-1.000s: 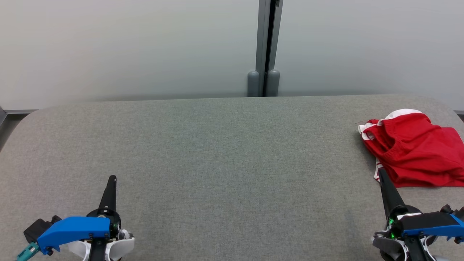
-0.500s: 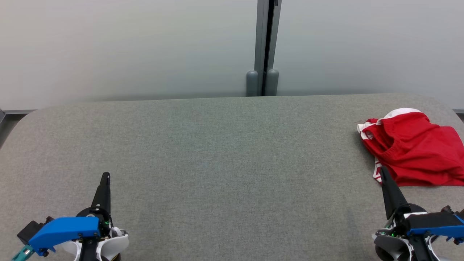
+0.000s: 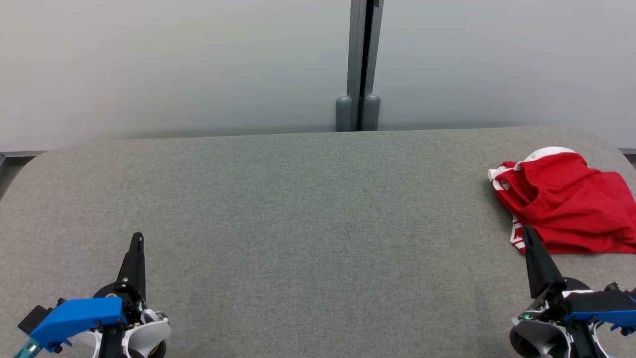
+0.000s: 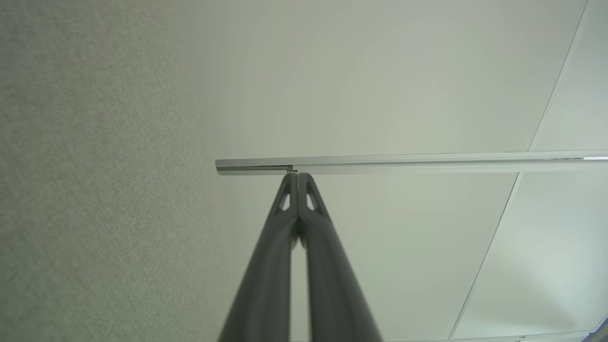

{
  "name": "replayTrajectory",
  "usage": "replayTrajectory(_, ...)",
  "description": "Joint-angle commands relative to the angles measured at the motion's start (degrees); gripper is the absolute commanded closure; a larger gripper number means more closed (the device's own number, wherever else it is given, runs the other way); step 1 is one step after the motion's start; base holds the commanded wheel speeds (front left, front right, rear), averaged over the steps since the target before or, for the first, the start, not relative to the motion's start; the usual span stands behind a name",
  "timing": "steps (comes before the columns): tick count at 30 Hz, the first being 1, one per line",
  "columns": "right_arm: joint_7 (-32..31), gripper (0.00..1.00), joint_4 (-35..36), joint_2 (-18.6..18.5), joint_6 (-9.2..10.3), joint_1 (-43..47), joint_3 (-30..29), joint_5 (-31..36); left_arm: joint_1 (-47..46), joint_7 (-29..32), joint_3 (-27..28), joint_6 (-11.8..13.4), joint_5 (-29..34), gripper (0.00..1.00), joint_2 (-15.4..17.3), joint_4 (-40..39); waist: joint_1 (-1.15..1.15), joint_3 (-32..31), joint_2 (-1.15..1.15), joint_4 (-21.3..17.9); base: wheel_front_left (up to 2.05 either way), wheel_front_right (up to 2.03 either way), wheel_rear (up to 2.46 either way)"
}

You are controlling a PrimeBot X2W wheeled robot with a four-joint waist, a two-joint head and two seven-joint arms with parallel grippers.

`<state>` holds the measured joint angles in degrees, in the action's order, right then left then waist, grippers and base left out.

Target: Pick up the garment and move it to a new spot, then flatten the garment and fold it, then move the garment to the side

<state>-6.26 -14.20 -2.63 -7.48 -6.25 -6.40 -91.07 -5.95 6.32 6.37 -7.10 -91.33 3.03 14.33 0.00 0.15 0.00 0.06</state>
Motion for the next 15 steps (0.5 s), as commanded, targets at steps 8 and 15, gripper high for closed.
replayTrajectory(8,-0.48,1.00,0.31,-0.45,-0.02,0.11,-0.24,-1.41,-0.49,0.49,0.52,-0.62,-1.10,1.00,-0.27,-0.45,0.00,0.03,0.00,-0.06,0.00,0.00,0.00)
replayTrajectory(15,-0.48,1.00,0.32,-0.44,-0.02,0.11,-0.24,-1.41,-0.49,0.49,0.52,-0.62,-1.10,1.00,-0.27,-0.45,0.00,0.03,0.00,-0.06,0.00,0.00,0.00)
